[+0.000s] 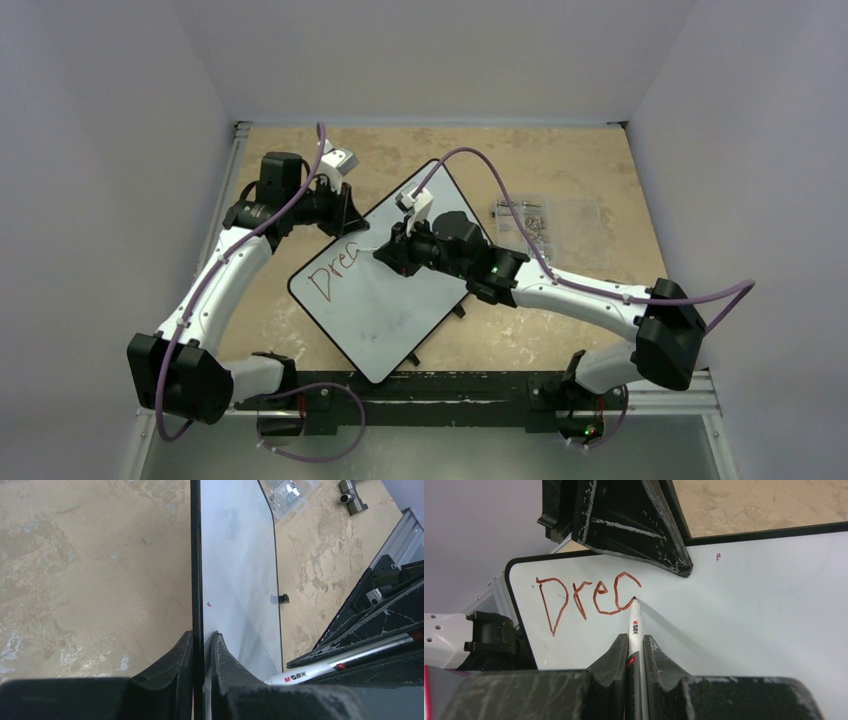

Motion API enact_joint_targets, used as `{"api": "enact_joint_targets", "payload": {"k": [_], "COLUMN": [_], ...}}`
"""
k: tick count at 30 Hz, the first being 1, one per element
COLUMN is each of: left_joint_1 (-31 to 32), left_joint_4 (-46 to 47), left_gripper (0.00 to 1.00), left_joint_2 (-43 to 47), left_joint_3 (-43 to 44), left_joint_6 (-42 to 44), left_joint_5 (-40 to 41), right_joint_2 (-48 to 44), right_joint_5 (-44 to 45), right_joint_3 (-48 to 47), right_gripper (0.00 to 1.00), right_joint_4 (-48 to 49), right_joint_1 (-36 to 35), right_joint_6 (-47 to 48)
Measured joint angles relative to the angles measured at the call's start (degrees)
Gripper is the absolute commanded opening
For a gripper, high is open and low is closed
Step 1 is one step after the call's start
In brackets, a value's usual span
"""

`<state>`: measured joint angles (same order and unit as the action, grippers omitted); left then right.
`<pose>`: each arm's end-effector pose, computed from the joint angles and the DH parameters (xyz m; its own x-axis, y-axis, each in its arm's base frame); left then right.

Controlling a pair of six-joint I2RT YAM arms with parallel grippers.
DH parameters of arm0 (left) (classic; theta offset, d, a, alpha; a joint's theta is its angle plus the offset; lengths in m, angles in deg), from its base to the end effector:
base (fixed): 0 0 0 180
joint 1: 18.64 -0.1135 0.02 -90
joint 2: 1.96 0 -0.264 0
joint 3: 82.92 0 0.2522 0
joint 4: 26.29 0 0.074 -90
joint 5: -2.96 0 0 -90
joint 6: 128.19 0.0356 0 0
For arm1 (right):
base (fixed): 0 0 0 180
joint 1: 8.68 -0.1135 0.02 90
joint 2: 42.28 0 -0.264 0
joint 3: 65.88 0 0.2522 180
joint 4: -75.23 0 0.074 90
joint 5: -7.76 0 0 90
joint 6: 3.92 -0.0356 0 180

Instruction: Write a sentence on the whiteboard

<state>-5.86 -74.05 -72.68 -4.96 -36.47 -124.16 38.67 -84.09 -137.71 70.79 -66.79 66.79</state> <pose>0.2496 -0.0787 0.3280 -0.6146 0.1640 -0.7716 0.6425 0.6715 -0.3691 0.1755 0.2842 0.3085 -0.4027 -0.0223 -0.9150 -0.7757 0.5390 0.3283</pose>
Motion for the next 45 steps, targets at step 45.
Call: {"api": "enact_joint_targets", "payload": {"k": [45], "left_joint_1": [0.1], "left_joint_4": [-0.6], "left_gripper": [0.0], "left_joint_2": [0.0], "left_joint_3": [0.3], "left_joint_6": [-0.2], "left_joint_5": [0.0], "right_joint_2": [-1.3], "right_joint_5": [2.9], "right_joint_3": [-0.5], "right_gripper": [0.0], "right_joint_4": [-3.1], "right_joint_1": [0.1], "right_joint_6": [-0.6]}}
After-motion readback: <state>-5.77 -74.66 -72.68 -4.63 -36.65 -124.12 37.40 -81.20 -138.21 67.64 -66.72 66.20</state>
